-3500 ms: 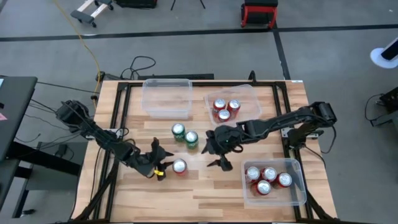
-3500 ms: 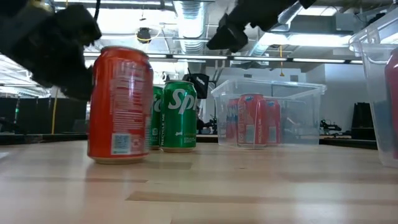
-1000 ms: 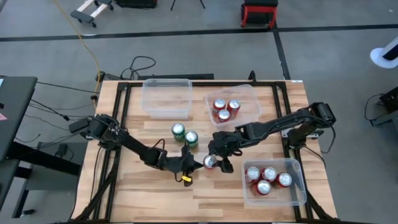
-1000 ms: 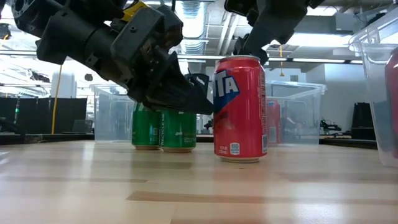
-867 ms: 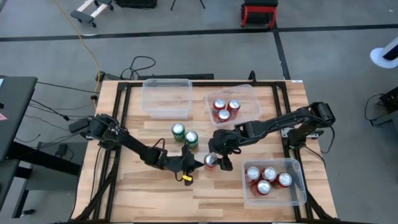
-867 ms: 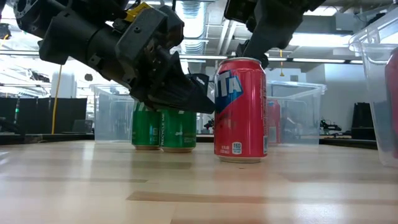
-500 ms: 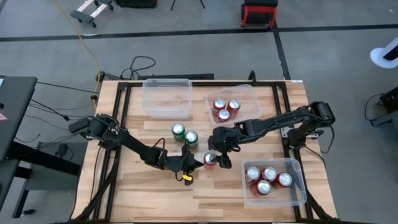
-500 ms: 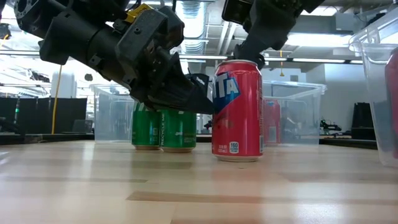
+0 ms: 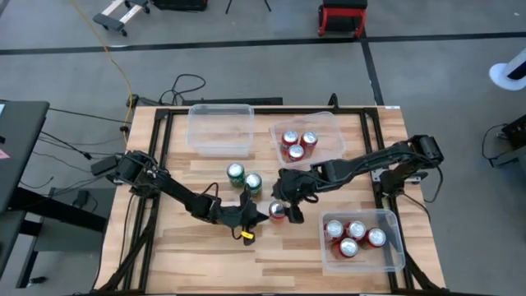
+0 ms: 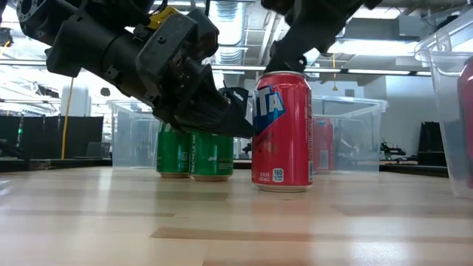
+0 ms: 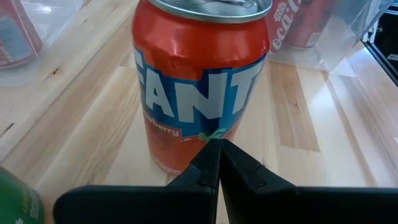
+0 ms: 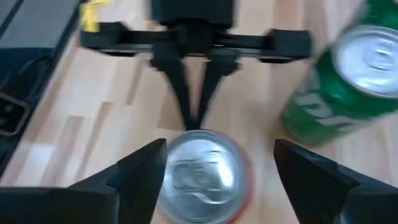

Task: Sort soda cans
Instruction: Put the red soda can into the top right transparent bin

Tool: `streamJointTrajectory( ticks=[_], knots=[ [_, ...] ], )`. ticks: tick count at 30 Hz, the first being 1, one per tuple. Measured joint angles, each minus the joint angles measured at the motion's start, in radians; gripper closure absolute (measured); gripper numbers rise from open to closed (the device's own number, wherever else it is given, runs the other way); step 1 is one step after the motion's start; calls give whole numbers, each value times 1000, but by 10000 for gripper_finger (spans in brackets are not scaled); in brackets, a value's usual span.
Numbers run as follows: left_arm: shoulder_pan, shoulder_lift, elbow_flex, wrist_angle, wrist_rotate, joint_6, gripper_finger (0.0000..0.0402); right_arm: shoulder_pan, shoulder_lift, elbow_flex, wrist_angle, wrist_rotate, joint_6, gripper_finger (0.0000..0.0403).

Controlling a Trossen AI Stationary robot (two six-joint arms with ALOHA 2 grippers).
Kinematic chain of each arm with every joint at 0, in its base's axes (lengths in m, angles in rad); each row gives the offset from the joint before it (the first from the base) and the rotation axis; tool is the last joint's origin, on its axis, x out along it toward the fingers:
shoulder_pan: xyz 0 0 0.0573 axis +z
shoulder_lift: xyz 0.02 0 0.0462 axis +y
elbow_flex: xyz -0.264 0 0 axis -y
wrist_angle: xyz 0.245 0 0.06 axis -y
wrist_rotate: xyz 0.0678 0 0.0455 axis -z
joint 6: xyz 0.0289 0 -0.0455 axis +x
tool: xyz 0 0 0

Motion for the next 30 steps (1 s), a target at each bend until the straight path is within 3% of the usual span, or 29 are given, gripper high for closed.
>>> streamJointTrajectory(
  ticks=[8,15,30],
  knots=[
    [10,0,0,-2,54,-7,398,70,-1,0,-2,-2,-30,9],
    [23,0,0,-8,64,-22,398,94,30,1,-7,120,-60,4],
    [30,0,-1,-29,97,-36,398,107,33,1,-2,135,-82,4]
  ],
)
